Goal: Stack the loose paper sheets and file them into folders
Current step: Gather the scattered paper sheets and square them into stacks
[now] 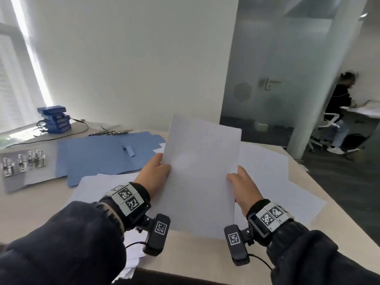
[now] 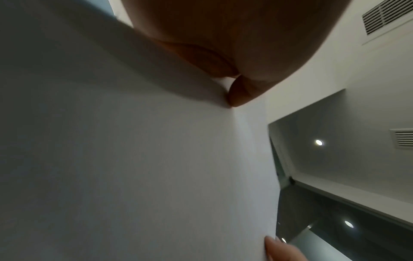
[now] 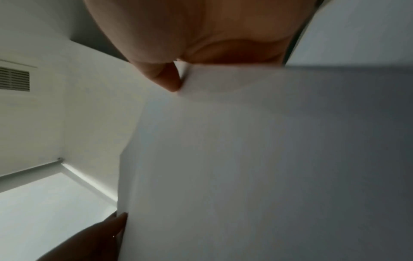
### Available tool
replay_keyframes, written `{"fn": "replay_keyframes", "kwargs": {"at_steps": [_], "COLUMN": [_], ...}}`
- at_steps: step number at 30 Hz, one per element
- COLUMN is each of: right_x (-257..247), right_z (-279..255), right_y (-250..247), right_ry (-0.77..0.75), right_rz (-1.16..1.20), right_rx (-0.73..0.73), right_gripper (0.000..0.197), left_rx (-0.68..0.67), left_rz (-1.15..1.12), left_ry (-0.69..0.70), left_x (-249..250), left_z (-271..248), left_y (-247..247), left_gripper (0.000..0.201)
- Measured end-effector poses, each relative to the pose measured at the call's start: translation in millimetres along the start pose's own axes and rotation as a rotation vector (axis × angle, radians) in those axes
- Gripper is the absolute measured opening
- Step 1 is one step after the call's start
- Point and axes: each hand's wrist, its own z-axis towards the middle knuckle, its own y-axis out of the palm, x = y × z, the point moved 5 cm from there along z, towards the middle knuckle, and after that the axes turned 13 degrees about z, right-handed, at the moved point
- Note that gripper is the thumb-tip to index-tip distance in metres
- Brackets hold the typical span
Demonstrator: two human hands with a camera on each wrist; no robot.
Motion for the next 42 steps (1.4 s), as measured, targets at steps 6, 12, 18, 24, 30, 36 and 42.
{"fn": "replay_keyframes", "kwargs": {"at_steps": [6, 12, 18, 24, 30, 36, 42], "right_x": [32, 47, 53, 60, 51, 44, 46], "right_z": [5, -7, -14, -5, 1, 11, 23], "right_y": [102, 183, 207, 176, 122, 22, -82], "right_ry": [0.146, 0.188, 0.19, 0.169, 0.046, 0.029, 0.167], "right_rz": [-0.195, -0.173, -0.219, -0.284, -0.25, -0.318, -0.718], "right_rx": [-0.28, -0.428, -0.451, -0.348, -0.186, 0.016, 0.059], "right_gripper": [0.013, 0.027, 0.013, 0.019, 0.021, 0.018, 0.018], "left_rx": [0.13, 0.172, 0.208, 0.213, 0.014, -0.18, -0.168], "left_rz": [0.27, 0.416, 0.333, 0.369, 0.183, 0.052, 0.122], "left_ry": [-0.25, -0.363, -0.385, -0.292, -0.149, -0.108, -0.096], "left_x": [-69, -129, -155, -134, -93, -73, -58], "left_z": [-19, -38, -43, -40, -26, -12, 17], "left_y": [-97, -157, -173, -158, -77, 25, 70], "left_gripper": [0.035, 0.048, 0.057, 0.057, 0.027, 0.023, 0.032]}}
